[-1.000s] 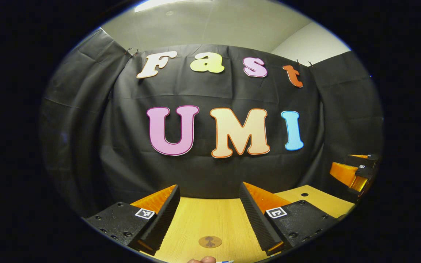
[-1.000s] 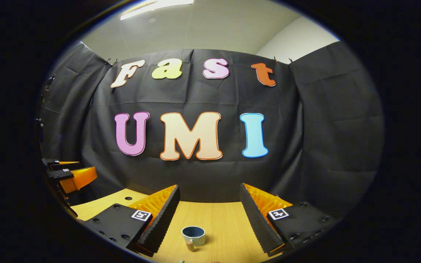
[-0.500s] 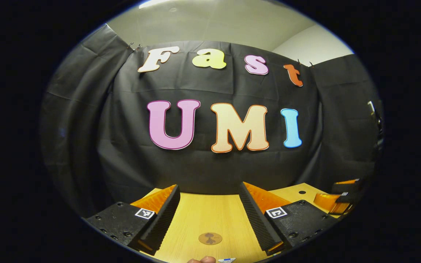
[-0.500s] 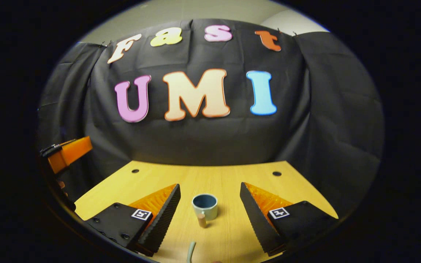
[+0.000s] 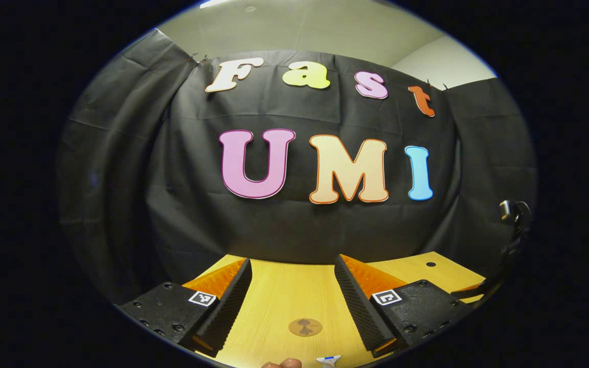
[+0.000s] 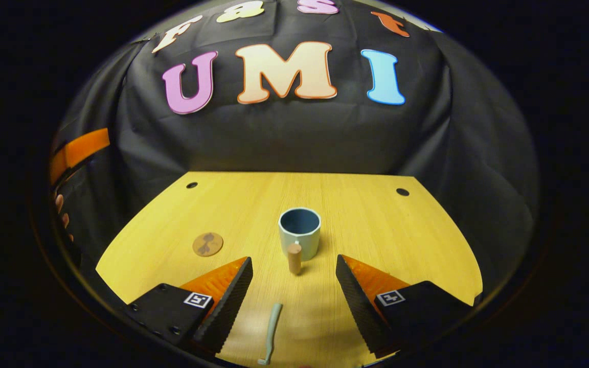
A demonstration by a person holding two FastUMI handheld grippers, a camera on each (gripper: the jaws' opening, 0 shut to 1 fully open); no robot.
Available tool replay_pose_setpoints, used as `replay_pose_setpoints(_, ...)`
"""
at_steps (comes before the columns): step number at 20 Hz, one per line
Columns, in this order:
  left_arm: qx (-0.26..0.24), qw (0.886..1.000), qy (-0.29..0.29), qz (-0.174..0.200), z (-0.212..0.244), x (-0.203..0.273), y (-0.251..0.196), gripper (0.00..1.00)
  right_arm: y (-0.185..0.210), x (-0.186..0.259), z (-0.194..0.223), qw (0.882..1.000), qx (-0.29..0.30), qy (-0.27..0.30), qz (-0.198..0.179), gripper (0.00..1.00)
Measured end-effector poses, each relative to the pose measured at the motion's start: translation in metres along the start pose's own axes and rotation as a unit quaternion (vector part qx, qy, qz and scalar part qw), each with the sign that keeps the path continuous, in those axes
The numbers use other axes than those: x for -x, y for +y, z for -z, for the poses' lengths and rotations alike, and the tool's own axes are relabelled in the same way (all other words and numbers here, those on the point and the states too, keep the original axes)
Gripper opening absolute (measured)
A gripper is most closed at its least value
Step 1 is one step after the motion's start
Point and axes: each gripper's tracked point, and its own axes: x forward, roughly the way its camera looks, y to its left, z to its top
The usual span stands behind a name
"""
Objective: Put the toothbrush and toothpaste on the desktop into the cup, then pick up the cup and place it on the coaster on the desktop.
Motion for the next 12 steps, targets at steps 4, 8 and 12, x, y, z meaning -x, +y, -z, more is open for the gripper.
replay_pose_setpoints(4,-0.003,1.000,0.006,-0.006,0.005,-0.001,0.010,0.94,0.007,-0.012,0.043,0.997,0.012,0.082,-0.003,1.00)
replay_pose_setpoints(8,-0.006,1.000,0.015,-0.013,0.015,-0.001,0.017,0.94,0.013,-0.023,0.082,0.987,0.009,0.158,-0.010,1.00)
replay_pose_setpoints(12,-0.008,0.999,0.029,-0.019,0.027,0.000,0.025,0.94,0.016,-0.029,0.111,0.976,0.017,0.215,-0.008,1.00)
